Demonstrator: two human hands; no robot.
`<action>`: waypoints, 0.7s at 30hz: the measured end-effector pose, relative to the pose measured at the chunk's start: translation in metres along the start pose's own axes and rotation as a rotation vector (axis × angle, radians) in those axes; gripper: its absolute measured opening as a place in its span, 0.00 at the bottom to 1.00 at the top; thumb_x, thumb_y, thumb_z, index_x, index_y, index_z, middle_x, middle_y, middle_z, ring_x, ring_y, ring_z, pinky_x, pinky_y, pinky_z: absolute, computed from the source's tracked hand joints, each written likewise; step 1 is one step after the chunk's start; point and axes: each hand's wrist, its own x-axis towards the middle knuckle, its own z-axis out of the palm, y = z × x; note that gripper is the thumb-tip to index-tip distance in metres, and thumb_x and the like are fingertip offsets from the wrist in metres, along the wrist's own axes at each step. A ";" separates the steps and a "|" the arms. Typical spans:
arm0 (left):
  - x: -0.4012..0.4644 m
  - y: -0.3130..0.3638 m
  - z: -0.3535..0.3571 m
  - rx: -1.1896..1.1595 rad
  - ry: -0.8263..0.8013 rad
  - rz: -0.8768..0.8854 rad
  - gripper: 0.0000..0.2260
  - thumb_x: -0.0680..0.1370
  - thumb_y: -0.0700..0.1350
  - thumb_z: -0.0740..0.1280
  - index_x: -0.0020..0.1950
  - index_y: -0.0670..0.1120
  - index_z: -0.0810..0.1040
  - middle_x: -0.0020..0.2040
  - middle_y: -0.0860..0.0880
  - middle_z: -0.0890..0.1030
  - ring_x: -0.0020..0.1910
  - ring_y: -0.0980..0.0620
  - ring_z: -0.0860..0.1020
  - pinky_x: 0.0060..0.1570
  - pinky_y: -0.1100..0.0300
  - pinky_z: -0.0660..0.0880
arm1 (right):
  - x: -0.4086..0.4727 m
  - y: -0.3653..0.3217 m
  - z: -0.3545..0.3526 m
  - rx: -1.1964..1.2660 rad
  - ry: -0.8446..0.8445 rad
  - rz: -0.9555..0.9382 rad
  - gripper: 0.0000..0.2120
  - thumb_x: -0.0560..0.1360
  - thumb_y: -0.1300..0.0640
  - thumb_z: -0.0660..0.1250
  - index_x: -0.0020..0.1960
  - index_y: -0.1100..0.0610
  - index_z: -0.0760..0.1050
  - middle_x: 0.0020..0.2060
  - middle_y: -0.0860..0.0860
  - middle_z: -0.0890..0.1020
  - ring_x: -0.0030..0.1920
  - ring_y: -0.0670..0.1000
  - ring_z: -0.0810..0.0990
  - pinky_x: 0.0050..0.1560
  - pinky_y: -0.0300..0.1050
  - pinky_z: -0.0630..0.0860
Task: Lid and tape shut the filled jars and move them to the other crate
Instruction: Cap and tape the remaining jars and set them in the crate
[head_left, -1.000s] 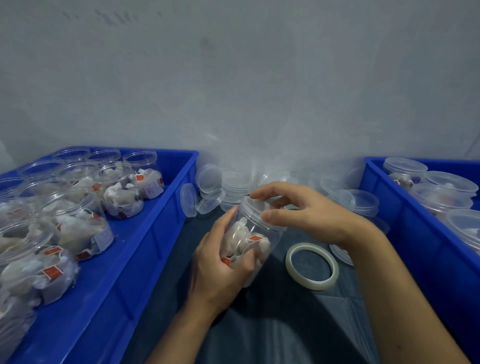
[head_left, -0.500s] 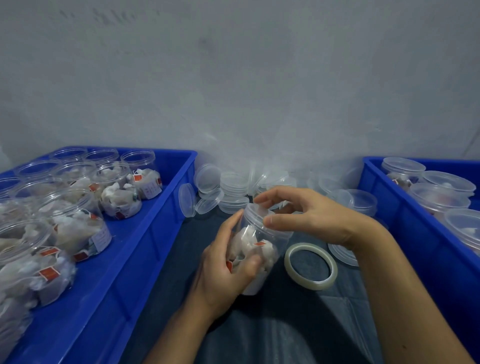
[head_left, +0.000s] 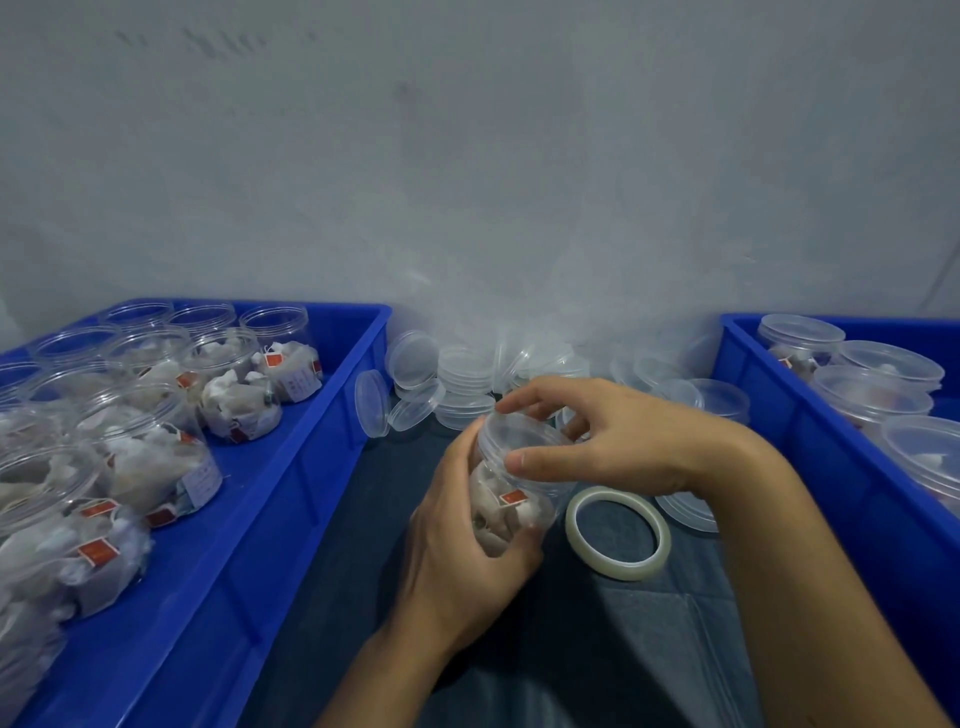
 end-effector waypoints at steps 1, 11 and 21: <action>0.000 0.001 0.000 0.008 0.000 0.006 0.35 0.73 0.63 0.70 0.80 0.63 0.64 0.64 0.61 0.81 0.56 0.58 0.84 0.50 0.52 0.83 | -0.001 -0.001 -0.001 -0.014 -0.002 0.010 0.23 0.71 0.31 0.73 0.65 0.28 0.73 0.60 0.34 0.76 0.53 0.38 0.80 0.55 0.40 0.76; 0.004 -0.001 -0.010 -0.081 -0.098 0.002 0.28 0.73 0.58 0.68 0.74 0.62 0.71 0.57 0.57 0.85 0.56 0.53 0.85 0.52 0.49 0.82 | -0.008 -0.005 -0.005 0.000 -0.038 0.020 0.22 0.70 0.32 0.75 0.63 0.28 0.75 0.59 0.34 0.79 0.53 0.40 0.83 0.62 0.48 0.79; 0.010 0.005 -0.012 -0.547 -0.266 -0.150 0.30 0.77 0.52 0.68 0.77 0.43 0.70 0.69 0.41 0.80 0.71 0.42 0.78 0.67 0.49 0.76 | -0.020 -0.006 -0.013 0.092 -0.188 -0.010 0.25 0.69 0.42 0.76 0.65 0.31 0.77 0.63 0.34 0.80 0.62 0.41 0.82 0.68 0.51 0.78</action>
